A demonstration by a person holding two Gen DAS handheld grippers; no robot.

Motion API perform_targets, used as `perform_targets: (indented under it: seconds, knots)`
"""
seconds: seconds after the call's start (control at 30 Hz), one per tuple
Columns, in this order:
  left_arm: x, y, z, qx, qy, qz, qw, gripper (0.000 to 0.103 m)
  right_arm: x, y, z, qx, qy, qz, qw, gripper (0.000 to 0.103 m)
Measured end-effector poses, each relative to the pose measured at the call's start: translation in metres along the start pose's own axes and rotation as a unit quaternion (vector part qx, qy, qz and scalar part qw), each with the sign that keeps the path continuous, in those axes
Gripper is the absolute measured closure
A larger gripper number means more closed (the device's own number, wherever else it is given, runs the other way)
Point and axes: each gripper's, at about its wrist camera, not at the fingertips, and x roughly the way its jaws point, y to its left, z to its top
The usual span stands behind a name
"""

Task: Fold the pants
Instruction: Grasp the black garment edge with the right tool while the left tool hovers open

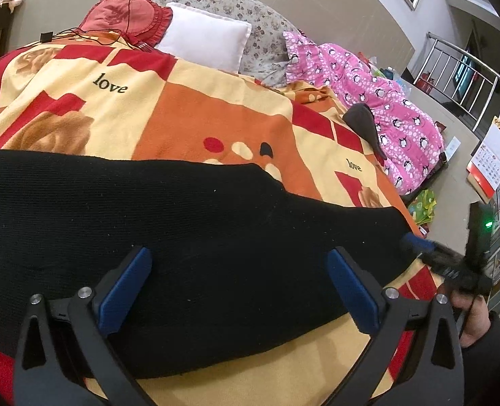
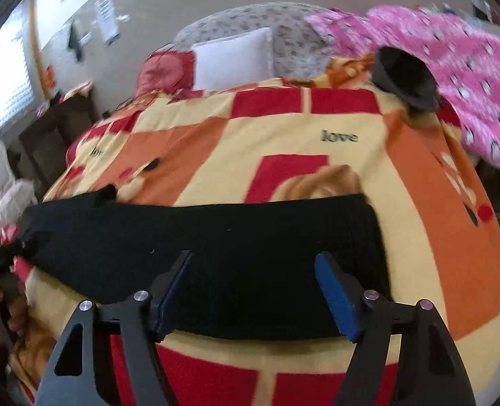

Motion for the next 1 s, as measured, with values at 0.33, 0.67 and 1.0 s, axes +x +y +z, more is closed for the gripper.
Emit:
perform_targets:
  seconds: [0.33,0.67,1.0]
  knots:
    - [-0.001,0.000,0.001,0.001,0.000,-0.001,1.0000,0.000,-0.063,-0.049,-0.004,0.125,-0.086,0.024,0.988,0.026]
    - [0.000,-0.005,0.001,0.013,0.003,0.019,0.9997,0.000,-0.047,-0.124,-0.049,0.427,0.001,0.171,0.888,0.020]
    - [0.001,-0.005,0.000,0.018,0.003,0.024,0.9996,0.000,-0.019,-0.136,-0.039,0.468,-0.006,0.155,0.870,0.021]
